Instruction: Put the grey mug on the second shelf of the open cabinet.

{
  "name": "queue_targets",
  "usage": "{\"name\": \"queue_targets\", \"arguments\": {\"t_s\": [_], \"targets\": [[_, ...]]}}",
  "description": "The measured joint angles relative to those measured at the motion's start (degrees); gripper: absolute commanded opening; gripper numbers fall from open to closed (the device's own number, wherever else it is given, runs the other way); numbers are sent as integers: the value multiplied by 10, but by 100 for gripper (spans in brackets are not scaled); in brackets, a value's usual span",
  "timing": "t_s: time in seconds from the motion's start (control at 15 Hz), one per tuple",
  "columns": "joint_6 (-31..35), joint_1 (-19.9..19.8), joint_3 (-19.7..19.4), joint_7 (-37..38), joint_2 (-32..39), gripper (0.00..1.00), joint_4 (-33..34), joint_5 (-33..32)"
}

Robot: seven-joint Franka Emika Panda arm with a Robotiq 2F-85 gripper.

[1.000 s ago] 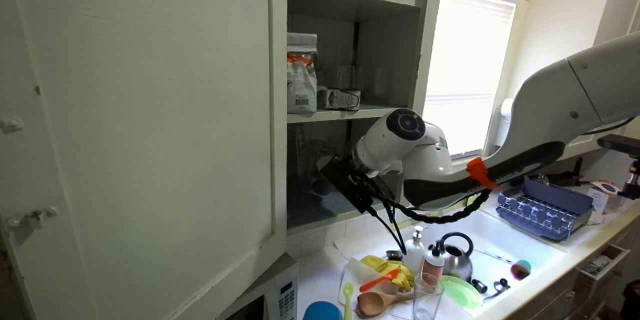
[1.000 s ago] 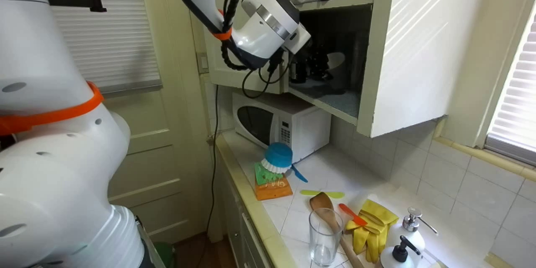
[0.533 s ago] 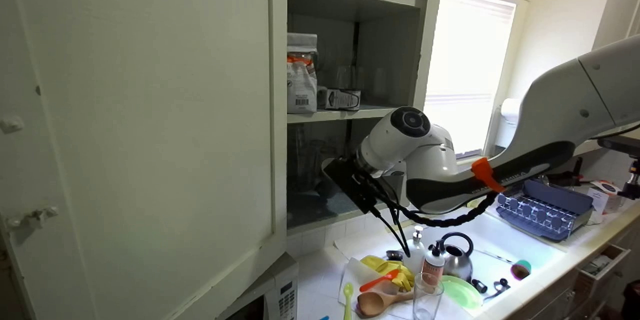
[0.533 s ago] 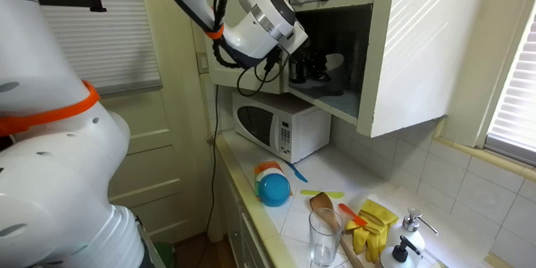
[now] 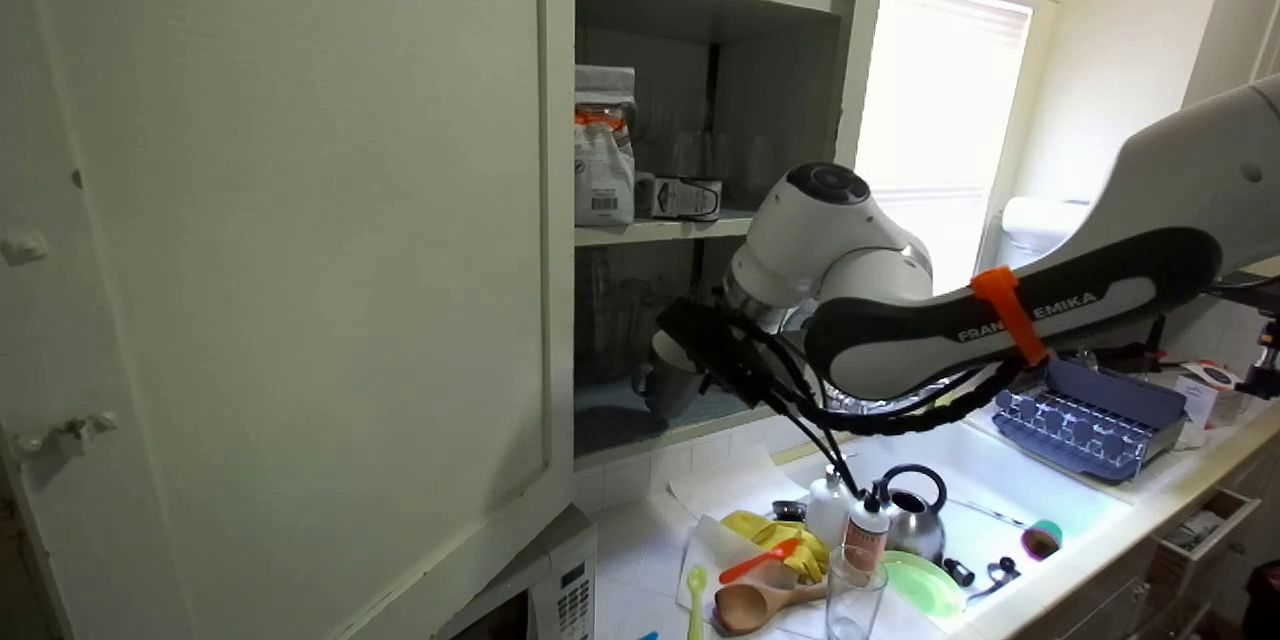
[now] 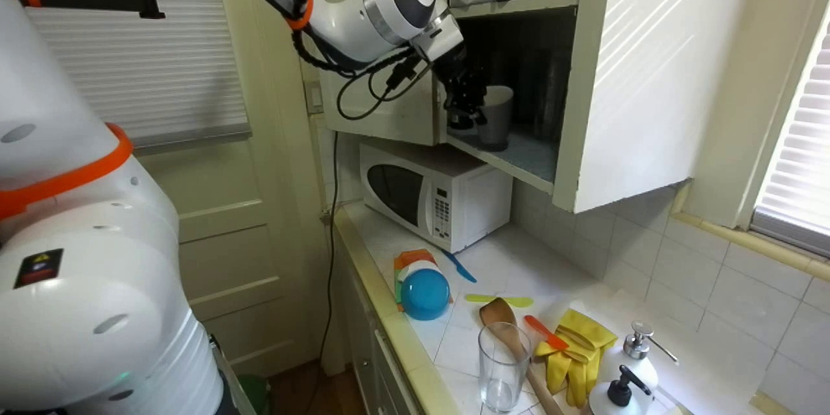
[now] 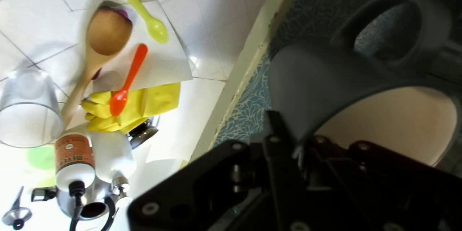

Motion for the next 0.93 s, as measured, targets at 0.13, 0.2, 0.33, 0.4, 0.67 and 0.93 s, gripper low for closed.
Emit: {"name": "queue_targets", "arguments": {"t_s": [0.13, 0.2, 0.33, 0.4, 0.67, 0.93], "targets": [[-70, 44, -33, -55, -37, 2, 2, 63], [-109, 59, -45, -76, -56, 2, 5, 84], [-189, 77, -61, -113, -95, 2, 14, 108], [-227, 82, -66, -129, -113, 2, 19, 112], [-366, 88, -72, -183, -167, 2, 50, 114], [-447, 90, -72, -227, -193, 2, 96, 114]]}}
